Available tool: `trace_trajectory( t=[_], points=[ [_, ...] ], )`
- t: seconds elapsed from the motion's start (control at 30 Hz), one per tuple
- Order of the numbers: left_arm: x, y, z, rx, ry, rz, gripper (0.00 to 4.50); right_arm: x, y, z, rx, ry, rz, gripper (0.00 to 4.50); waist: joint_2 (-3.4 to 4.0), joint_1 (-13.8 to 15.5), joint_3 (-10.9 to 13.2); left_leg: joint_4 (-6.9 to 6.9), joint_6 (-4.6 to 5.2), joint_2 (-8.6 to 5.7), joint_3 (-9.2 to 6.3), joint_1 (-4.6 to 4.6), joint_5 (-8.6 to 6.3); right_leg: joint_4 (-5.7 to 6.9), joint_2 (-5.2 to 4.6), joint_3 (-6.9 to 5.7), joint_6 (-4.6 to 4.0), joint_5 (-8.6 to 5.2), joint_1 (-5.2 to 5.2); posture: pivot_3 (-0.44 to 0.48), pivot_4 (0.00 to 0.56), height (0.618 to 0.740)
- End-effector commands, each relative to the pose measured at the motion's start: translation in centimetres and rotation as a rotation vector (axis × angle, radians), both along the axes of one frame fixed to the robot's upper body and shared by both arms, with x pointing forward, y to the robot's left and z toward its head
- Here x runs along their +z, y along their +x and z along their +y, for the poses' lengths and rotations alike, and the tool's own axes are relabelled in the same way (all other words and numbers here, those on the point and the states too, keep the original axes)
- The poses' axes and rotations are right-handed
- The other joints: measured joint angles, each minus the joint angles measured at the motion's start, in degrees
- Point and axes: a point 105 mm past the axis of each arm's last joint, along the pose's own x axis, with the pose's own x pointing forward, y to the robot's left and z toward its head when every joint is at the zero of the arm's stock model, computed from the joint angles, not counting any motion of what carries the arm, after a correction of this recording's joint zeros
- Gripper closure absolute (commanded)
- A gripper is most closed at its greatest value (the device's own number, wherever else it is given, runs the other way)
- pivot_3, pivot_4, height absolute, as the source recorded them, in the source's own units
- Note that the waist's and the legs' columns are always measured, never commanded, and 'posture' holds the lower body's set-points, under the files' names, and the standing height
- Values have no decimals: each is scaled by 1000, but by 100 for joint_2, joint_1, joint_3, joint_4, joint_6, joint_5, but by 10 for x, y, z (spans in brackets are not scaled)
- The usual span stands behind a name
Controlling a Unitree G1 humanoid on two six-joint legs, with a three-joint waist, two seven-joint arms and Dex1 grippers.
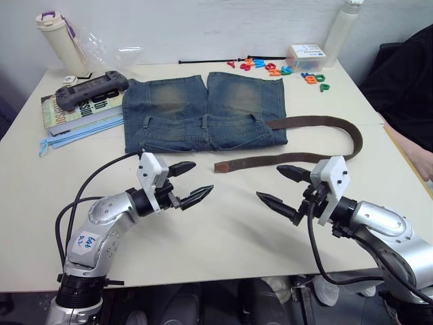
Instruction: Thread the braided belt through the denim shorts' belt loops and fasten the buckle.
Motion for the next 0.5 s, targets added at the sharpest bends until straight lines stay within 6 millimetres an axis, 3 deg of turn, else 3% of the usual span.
trace_trajectory(
  t=[0.03, 0.5],
  points=[
    [11, -3, -3, -26, -8, -37, 112, 7, -3, 2, 10, 7, -35, 0, 0, 0, 0, 0, 0, 0, 0, 0, 0, 0, 0, 0, 0, 0, 0, 0, 150, 659],
    [7, 1, 2, -45, -1, -8, 112, 6, -4, 3, 3, 6, -29, 0, 0, -1, 0, 0, 0, 0, 0, 0, 0, 0, 0, 0, 0, 0, 0, 0, 150, 659]
  ],
)
